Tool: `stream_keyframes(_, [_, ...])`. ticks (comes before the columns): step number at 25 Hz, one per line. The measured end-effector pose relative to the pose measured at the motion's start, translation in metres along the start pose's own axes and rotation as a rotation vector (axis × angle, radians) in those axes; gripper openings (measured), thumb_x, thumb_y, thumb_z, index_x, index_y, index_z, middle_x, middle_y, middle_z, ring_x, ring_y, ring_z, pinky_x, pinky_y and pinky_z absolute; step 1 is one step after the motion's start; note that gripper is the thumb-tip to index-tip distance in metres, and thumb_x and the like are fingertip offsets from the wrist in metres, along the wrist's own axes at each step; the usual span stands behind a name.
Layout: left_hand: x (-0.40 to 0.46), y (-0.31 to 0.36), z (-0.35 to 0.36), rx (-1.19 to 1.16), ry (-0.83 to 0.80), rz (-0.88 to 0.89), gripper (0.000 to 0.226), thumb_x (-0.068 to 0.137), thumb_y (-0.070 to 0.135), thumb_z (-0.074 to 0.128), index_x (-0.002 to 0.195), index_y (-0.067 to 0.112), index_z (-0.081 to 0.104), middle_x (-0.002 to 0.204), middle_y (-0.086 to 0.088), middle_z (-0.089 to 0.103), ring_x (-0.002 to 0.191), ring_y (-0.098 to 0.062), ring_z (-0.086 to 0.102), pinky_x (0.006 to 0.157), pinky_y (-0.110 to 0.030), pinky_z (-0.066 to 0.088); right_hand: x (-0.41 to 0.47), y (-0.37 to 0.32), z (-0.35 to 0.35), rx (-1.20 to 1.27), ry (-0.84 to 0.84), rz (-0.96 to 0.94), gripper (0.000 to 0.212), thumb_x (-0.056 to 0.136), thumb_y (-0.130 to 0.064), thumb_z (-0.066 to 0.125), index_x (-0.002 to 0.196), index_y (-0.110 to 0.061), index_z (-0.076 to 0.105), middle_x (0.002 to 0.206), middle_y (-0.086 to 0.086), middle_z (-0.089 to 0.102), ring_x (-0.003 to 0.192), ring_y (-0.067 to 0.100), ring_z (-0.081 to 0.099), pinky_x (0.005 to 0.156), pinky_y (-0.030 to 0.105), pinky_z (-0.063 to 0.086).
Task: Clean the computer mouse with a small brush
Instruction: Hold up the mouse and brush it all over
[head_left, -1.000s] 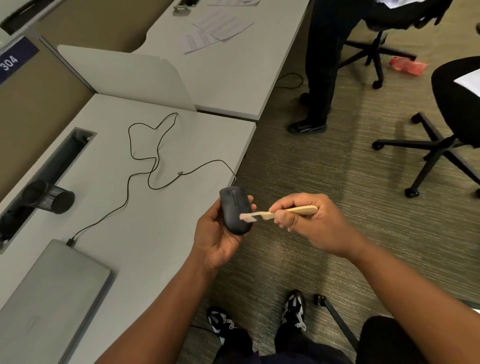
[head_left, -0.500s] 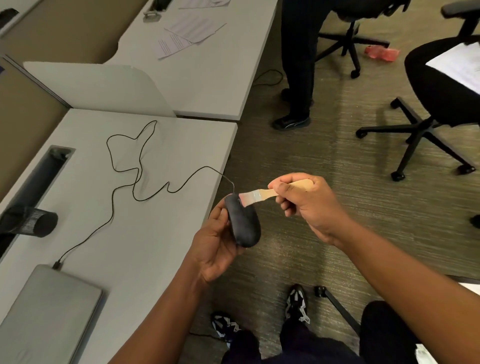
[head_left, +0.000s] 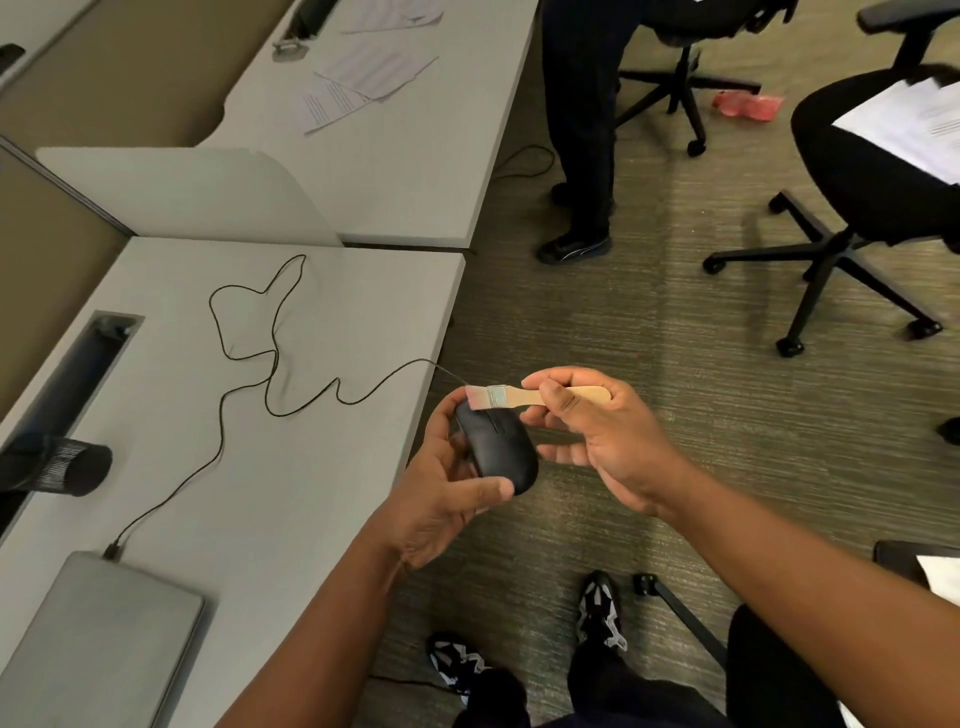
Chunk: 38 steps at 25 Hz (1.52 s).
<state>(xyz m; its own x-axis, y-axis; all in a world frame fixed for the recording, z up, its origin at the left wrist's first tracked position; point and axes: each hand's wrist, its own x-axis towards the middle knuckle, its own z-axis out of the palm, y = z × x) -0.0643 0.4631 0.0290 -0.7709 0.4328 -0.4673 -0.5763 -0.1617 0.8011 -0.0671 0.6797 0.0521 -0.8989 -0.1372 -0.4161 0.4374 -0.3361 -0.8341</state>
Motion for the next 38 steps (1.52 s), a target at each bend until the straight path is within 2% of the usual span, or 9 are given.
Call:
stream_keyframes(7, [-0.002, 0.0, 0.002, 0.347, 0.038, 0.013, 0.118, 0.073, -0.021, 0.082, 0.157, 0.034, 0.02, 0.151, -0.004, 0.047, 0.13, -0.019, 0.063, 0.095, -0.036, 0.059, -0.001, 0.01, 0.003, 0.066, -0.031, 0.026, 0.021, 0.096, -0.024, 0.066, 0.111, -0.014, 0.076, 0.098, 0.01, 0.073, 0.097, 0.013, 0.07, 0.085, 0.044, 0.064])
stream_keyframes(13, [-0.003, -0.005, -0.006, 0.688, 0.051, 0.033, 0.128, 0.069, 0.008, 0.09, 0.159, 0.047, 0.008, 0.151, 0.0, 0.04, 0.128, -0.015, 0.061, 0.094, -0.037, 0.061, -0.005, 0.02, 0.002, 0.045, -0.053, 0.014, 0.025, 0.087, -0.031, 0.069, 0.106, -0.019, 0.078, 0.096, 0.006, 0.076, 0.103, 0.012, 0.071, 0.093, 0.046, 0.061])
stream_keyframes(17, [-0.002, -0.006, -0.007, 0.734, 0.092, 0.061, 0.132, 0.066, 0.018, 0.095, 0.162, 0.047, 0.008, 0.16, 0.007, 0.024, 0.134, -0.016, 0.056, 0.095, -0.026, 0.058, -0.008, 0.027, 0.003, 0.061, -0.044, 0.004, 0.025, 0.087, -0.03, 0.068, 0.107, -0.018, 0.078, 0.093, 0.004, 0.076, 0.102, 0.011, 0.072, 0.096, 0.042, 0.06])
stream_keyframes(23, [-0.004, -0.008, -0.006, 0.712, 0.106, 0.138, 0.137, 0.07, 0.008, 0.095, 0.162, 0.049, 0.002, 0.162, 0.022, 0.027, 0.131, -0.009, 0.06, 0.1, -0.036, 0.059, -0.011, 0.026, 0.001, 0.06, -0.06, 0.015, 0.025, 0.088, -0.029, 0.067, 0.108, -0.018, 0.077, 0.093, 0.006, 0.076, 0.103, 0.012, 0.072, 0.1, 0.046, 0.058])
stream_keyframes(26, [-0.01, -0.006, -0.003, 0.745, 0.108, 0.213, 0.14, 0.068, 0.004, 0.095, 0.154, 0.064, 0.002, 0.159, 0.02, 0.029, 0.125, -0.004, 0.062, 0.094, -0.034, 0.061, -0.004, 0.014, -0.007, -0.053, 0.005, -0.039, 0.016, 0.097, -0.025, 0.066, 0.11, -0.021, 0.075, 0.098, 0.002, 0.078, 0.103, 0.017, 0.073, 0.099, 0.052, 0.057])
stream_keyframes(29, [-0.015, -0.005, -0.002, 0.82, 0.12, 0.288, 0.142, 0.065, 0.005, 0.097, 0.144, 0.076, 0.004, 0.164, 0.01, 0.024, 0.125, -0.013, 0.063, 0.091, -0.03, 0.06, 0.005, -0.008, -0.02, -0.354, 0.032, -0.224, 0.013, 0.101, -0.023, 0.065, 0.108, -0.026, 0.075, 0.091, 0.004, 0.077, 0.082, 0.03, 0.07, 0.077, 0.042, 0.055])
stream_keyframes(33, [-0.016, -0.005, -0.004, 0.867, 0.118, 0.295, 0.145, 0.064, 0.008, 0.098, 0.145, 0.075, -0.001, 0.163, 0.016, 0.024, 0.126, -0.004, 0.058, 0.092, -0.018, 0.055, 0.004, -0.02, -0.02, -0.717, -0.124, -0.327, 0.012, 0.1, -0.024, 0.067, 0.109, -0.024, 0.076, 0.069, -0.026, 0.067, 0.059, -0.004, 0.058, 0.056, 0.012, 0.041])
stream_keyframes(35, [-0.015, -0.007, -0.006, 0.901, 0.136, 0.289, 0.149, 0.063, 0.01, 0.099, 0.149, 0.07, -0.008, 0.156, 0.024, 0.029, 0.123, -0.004, 0.058, 0.09, -0.014, 0.052, 0.002, -0.02, -0.017, -0.745, -0.136, -0.306, 0.01, 0.1, -0.026, 0.067, 0.103, -0.027, 0.076, 0.068, -0.014, 0.07, 0.055, 0.003, 0.057, 0.051, 0.02, 0.041])
stream_keyframes(38, [-0.014, -0.009, -0.009, 0.942, 0.162, 0.289, 0.153, 0.063, 0.012, 0.099, 0.149, 0.068, -0.013, 0.155, 0.025, 0.03, 0.121, -0.002, 0.057, 0.088, -0.011, 0.05, -0.003, -0.023, -0.013, -0.736, -0.12, -0.26, 0.014, 0.095, -0.02, 0.066, 0.087, -0.026, 0.076, 0.074, 0.007, 0.075, 0.07, 0.039, 0.068, 0.058, 0.053, 0.053])
